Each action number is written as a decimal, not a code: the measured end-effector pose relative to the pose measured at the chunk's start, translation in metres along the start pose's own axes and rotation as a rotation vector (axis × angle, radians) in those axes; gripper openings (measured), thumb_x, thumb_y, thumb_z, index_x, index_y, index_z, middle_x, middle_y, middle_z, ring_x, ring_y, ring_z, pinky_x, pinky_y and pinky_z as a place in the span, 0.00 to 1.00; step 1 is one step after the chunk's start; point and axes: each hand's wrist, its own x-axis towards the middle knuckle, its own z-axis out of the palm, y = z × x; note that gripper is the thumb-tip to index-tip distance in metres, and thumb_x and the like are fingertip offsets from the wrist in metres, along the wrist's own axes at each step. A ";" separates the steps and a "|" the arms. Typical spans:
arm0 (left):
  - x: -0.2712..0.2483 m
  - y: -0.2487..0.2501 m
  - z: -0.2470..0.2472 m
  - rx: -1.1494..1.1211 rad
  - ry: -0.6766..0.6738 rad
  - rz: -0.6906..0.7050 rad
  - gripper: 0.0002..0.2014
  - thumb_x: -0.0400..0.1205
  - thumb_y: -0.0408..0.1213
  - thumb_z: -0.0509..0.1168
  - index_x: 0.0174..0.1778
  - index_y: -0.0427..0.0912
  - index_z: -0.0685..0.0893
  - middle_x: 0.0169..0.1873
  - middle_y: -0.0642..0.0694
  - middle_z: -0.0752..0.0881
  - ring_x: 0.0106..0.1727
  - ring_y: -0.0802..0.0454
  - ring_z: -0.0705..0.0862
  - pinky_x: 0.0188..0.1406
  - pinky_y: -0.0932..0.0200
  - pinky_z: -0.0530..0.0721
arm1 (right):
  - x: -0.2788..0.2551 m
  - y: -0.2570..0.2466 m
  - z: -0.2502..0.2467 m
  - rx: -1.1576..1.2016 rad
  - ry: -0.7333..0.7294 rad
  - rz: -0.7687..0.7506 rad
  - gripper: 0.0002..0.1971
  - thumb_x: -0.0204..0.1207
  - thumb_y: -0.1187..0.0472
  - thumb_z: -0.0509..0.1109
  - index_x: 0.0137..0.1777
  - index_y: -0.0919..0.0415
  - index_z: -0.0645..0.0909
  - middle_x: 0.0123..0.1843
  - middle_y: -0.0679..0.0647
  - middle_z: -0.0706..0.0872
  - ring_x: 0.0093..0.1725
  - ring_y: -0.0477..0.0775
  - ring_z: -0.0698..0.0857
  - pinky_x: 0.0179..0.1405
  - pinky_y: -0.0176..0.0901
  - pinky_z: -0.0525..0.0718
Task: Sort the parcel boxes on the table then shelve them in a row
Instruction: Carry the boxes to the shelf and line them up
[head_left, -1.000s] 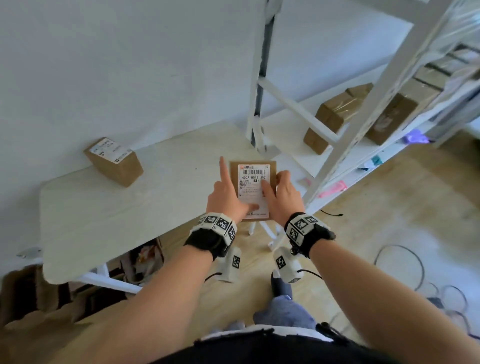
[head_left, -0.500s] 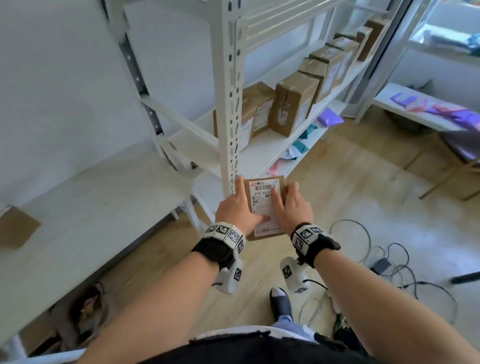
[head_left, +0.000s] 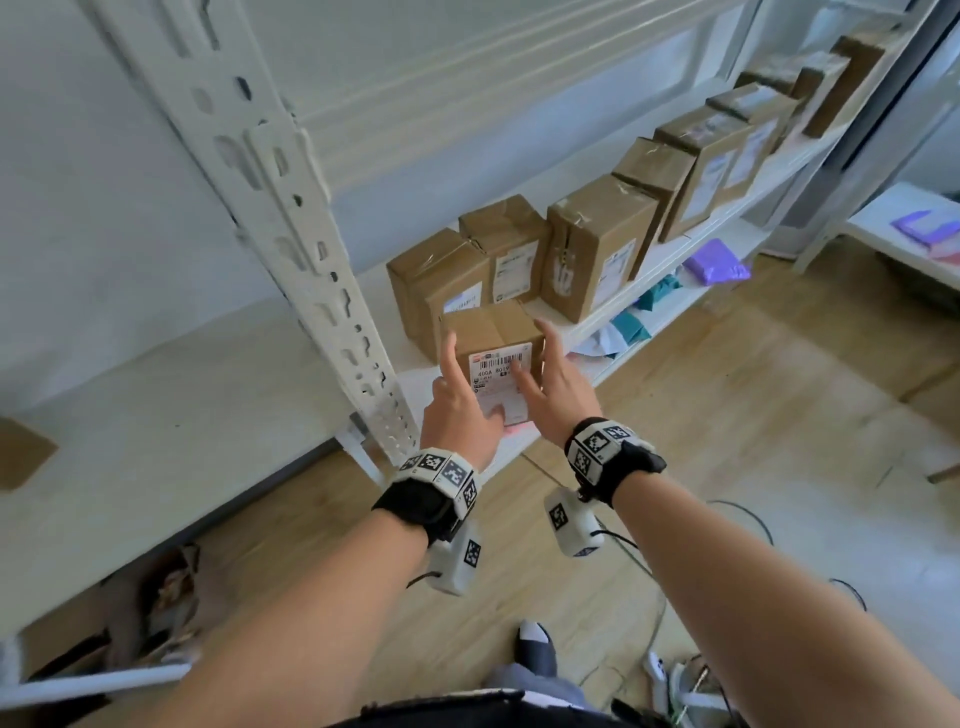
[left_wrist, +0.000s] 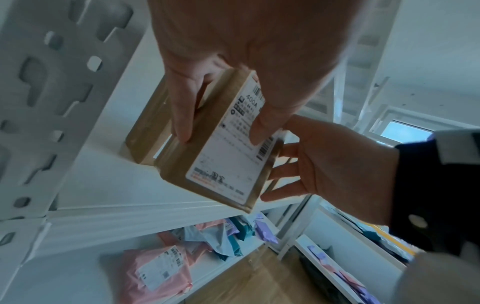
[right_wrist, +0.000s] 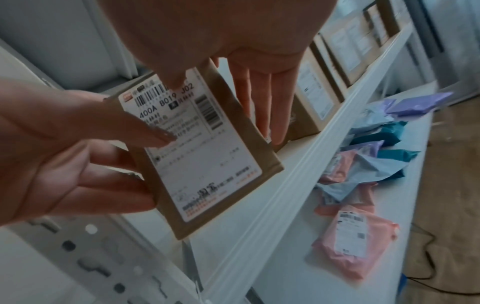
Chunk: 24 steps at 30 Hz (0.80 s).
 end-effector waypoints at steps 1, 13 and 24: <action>0.004 0.000 0.001 -0.019 0.024 -0.036 0.52 0.79 0.37 0.73 0.85 0.54 0.38 0.68 0.34 0.77 0.59 0.35 0.85 0.56 0.44 0.82 | 0.011 0.001 0.003 -0.003 -0.023 -0.027 0.29 0.85 0.39 0.55 0.81 0.43 0.50 0.53 0.46 0.83 0.44 0.55 0.86 0.52 0.57 0.84; 0.050 -0.012 0.026 0.101 0.068 -0.349 0.52 0.82 0.39 0.69 0.85 0.39 0.32 0.85 0.31 0.45 0.82 0.36 0.62 0.77 0.46 0.66 | 0.075 0.006 0.046 -0.001 -0.369 -0.157 0.40 0.79 0.63 0.70 0.85 0.48 0.52 0.77 0.60 0.74 0.61 0.64 0.84 0.57 0.53 0.82; 0.037 -0.017 0.030 0.204 0.126 -0.137 0.54 0.77 0.45 0.74 0.85 0.38 0.39 0.85 0.34 0.40 0.86 0.34 0.40 0.85 0.41 0.47 | 0.059 0.013 0.037 -0.202 -0.242 -0.002 0.43 0.78 0.61 0.72 0.86 0.55 0.49 0.76 0.63 0.73 0.63 0.65 0.83 0.47 0.51 0.80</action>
